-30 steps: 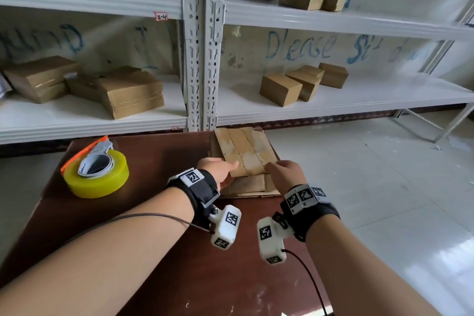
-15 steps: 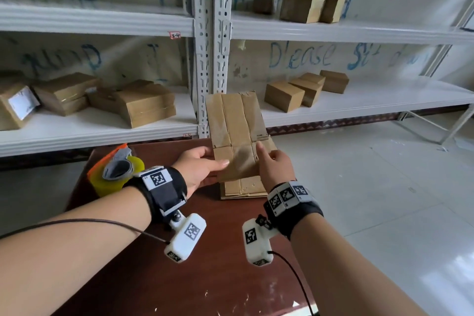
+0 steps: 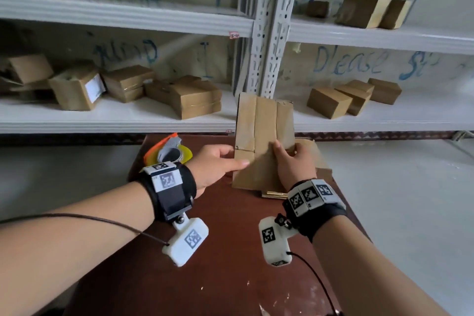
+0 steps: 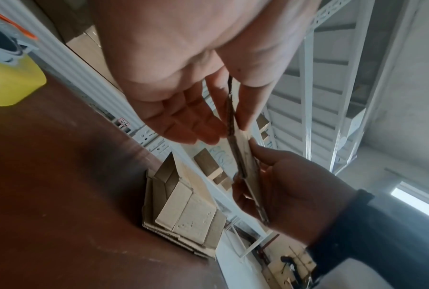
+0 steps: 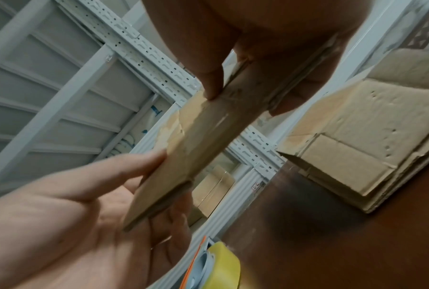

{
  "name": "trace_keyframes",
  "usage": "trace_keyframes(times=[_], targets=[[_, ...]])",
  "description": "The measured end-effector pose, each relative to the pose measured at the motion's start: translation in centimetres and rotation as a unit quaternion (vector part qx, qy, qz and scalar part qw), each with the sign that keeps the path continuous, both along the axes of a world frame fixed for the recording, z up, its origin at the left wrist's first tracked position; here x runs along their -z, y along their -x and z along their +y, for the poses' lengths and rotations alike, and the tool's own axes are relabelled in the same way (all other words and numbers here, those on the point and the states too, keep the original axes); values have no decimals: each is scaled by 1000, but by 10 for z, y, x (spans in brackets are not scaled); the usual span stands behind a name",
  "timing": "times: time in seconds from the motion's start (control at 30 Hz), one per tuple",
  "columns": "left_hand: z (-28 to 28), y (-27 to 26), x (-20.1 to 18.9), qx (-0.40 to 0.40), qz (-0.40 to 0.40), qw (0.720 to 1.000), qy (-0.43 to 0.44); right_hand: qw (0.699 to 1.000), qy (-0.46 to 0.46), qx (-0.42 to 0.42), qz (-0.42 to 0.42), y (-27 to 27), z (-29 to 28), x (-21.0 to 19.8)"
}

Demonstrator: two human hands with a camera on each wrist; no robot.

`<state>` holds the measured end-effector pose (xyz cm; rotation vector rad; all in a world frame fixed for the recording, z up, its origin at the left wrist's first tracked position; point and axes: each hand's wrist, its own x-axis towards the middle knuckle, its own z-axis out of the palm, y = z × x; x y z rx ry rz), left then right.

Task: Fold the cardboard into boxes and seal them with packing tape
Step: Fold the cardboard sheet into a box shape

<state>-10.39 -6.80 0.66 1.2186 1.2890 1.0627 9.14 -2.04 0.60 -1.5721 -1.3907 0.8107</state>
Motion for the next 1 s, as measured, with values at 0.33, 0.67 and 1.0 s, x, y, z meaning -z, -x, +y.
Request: trace_keyframes(times=[0.33,0.67,1.0], targets=[[-6,64,43,-132,-121,982,55,986,20,-110,-127,52,-17,2],[7,100,40,-145,-126,981,21,981,19,-138,-138,56,-12,11],[-20,86,25,-161,-181,969,-54,973,30,-169,-153,46,-17,13]])
